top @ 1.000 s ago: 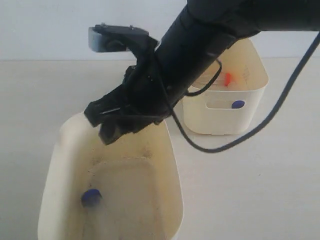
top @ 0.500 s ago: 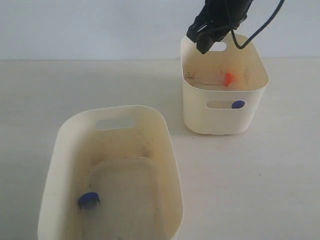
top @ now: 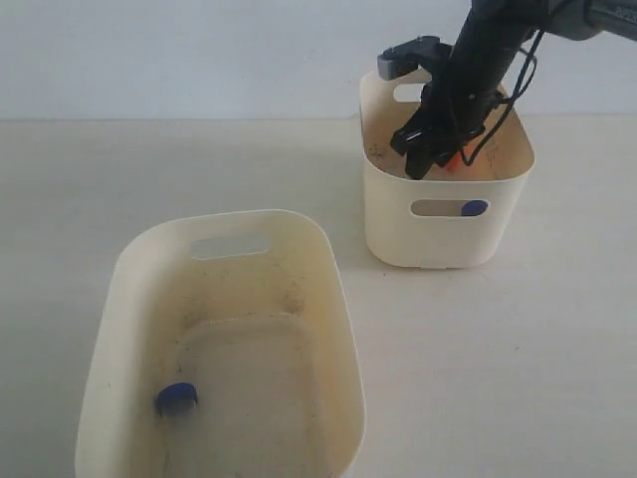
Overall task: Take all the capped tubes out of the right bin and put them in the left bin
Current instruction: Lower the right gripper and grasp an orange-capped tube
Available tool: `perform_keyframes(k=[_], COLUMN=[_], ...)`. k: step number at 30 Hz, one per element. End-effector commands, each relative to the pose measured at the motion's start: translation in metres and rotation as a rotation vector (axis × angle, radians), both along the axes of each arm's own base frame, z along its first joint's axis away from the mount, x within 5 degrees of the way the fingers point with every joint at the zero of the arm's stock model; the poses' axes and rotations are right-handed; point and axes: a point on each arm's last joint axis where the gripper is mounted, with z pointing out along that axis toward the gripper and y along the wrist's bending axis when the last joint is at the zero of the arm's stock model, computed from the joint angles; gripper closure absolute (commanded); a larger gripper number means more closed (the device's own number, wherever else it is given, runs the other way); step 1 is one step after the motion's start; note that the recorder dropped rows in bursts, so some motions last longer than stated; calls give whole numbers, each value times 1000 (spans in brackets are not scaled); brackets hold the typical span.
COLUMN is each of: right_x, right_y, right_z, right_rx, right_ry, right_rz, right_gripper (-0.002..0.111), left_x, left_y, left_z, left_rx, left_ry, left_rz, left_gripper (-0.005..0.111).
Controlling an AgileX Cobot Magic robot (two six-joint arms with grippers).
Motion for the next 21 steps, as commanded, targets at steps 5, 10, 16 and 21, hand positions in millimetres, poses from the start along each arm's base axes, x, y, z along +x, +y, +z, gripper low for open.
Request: perform_keyframes(k=[5,10,16,21], right_x=[6,8,11,11], right_y=[5,5,5,6], right_z=[-10,-24,-34,-44], right_rx=[60,52,50,48], right_ry=[-25,-11,-16,2], right_rz=[44,66,64,63], right_gripper=[60,60,59,59], left_x=[0,0,0,0], left_y=[0,0,0,0], left_z=[2,2,2,2], left_rx=[-23,-23,-23,-23], left_ry=[-18,-18,-18,-18], left_rz=[1,1,1,1], left_gripper=[102,102,102,102])
